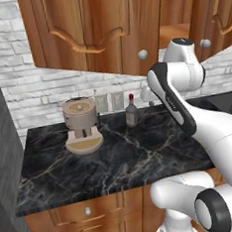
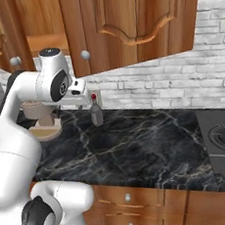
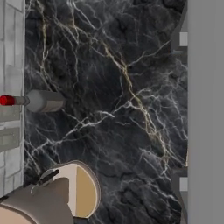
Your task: Close all open cabinet doors.
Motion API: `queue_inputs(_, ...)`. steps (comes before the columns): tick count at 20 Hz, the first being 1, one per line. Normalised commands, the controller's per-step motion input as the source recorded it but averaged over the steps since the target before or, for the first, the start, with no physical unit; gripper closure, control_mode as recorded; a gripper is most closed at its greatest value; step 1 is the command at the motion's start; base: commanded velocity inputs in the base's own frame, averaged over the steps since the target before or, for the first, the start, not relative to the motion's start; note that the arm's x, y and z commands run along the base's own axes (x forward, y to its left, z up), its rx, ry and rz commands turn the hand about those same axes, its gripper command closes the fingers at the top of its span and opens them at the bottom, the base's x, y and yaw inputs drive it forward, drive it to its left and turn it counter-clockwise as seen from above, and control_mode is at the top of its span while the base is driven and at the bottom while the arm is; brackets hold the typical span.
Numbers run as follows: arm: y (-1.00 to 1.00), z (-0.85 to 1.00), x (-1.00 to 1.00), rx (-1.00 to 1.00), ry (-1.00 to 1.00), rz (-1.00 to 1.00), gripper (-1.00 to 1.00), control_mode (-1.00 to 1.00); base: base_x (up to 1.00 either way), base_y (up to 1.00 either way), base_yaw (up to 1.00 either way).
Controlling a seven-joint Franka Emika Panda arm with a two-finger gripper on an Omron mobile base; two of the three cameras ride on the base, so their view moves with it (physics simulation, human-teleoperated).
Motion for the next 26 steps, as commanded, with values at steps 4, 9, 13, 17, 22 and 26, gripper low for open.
queue_inputs(4, 0.00, 0.00, 0.00, 0.00, 0.00, 0.00, -1.00, 1.00, 0.00, 0.00, 0.00)
queue_inputs(9, 0.00, 0.00, 0.00, 0.00, 0.00, 0.00, -1.00, 1.00, 0.00, 0.00, 0.00)
queue_inputs(13, 0.00, 0.00, 0.00, 0.00, 0.00, 0.00, -1.00, 1.00, -0.07, 0.00, 0.00)
queue_inputs(17, 0.00, 0.00, 0.00, 0.00, 0.00, 0.00, -1.00, 1.00, -0.24, 0.00, 0.00)
queue_inputs(22, 0.00, 0.00, 0.00, 0.00, 0.00, 0.00, -1.00, 1.00, -0.51, -0.05, 0.00)
queue_inputs(26, 0.00, 0.00, 0.00, 0.00, 0.00, 0.00, -1.00, 1.00, -0.56, -0.03, 0.00)
